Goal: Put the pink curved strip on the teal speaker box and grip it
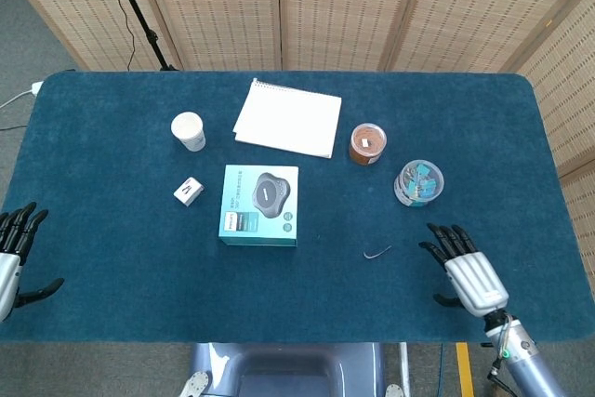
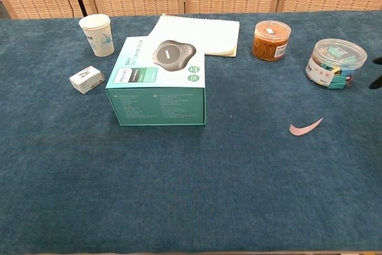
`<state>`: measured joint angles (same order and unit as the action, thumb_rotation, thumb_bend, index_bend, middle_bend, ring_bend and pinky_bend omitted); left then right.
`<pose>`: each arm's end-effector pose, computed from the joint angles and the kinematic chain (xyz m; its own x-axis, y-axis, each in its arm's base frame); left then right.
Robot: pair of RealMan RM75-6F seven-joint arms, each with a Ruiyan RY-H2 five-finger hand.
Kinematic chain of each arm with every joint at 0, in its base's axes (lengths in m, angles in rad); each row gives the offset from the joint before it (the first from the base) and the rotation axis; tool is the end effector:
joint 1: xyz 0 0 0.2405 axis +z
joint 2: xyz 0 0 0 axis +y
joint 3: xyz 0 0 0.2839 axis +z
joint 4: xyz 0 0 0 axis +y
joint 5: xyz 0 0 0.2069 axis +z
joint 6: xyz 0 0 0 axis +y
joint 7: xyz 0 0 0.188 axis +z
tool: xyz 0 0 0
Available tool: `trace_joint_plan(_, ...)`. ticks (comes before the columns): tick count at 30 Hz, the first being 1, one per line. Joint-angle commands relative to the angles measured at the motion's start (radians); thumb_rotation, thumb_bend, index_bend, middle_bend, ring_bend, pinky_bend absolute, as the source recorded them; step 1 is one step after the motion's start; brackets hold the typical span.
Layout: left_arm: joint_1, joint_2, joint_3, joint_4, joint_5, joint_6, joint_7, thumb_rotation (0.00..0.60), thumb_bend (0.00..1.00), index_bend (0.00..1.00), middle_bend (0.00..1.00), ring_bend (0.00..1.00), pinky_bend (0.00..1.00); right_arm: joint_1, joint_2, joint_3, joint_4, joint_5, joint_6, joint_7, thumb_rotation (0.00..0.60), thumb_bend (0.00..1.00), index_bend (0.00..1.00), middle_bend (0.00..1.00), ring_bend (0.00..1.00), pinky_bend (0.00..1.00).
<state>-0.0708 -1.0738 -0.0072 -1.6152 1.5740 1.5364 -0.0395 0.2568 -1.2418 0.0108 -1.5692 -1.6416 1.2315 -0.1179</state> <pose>-0.3274 0.2131 0.1849 0.4023 -0.0011 0.9155 0.9134 -0.0672 -0.4015 -0.2867 -0.2611 0.0751 0.5029 -0.1897 0.8433 -0.8410 -0.3326 0.4267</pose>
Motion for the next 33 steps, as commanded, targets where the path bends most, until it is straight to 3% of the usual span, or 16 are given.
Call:
trace_joint_plan(1,-0.002,0.000,0.000,-0.001,-0.002,-0.006,0.002,0.600,0.00,0.00,0.00,0.00,0.00,0.045,-0.047,0.026,0.027,0.011,-0.048,-0.046,0.600,0.13,0.24,0.00,0.00,0.00)
trace_joint_plan(9,-0.005,0.000,-0.005,-0.006,-0.014,-0.016,0.005,0.600,0.00,0.00,0.00,0.00,0.00,0.121,-0.122,0.065,0.068,0.072,-0.132,-0.122,0.600,0.25,0.28,0.00,0.00,0.00)
trace_joint_plan(16,-0.004,0.003,-0.008,-0.008,-0.020,-0.016,0.000,0.600,0.00,0.00,0.00,0.00,0.00,0.154,-0.167,0.067,0.115,0.109,-0.170,-0.153,0.600,0.34,0.31,0.00,0.00,0.00)
trace_joint_plan(33,-0.003,0.008,-0.008,-0.011,-0.022,-0.021,-0.015,0.600,0.00,0.00,0.00,0.00,0.00,0.194,-0.230,0.053,0.174,0.136,-0.184,-0.153,0.600,0.44,0.39,0.00,0.00,0.00)
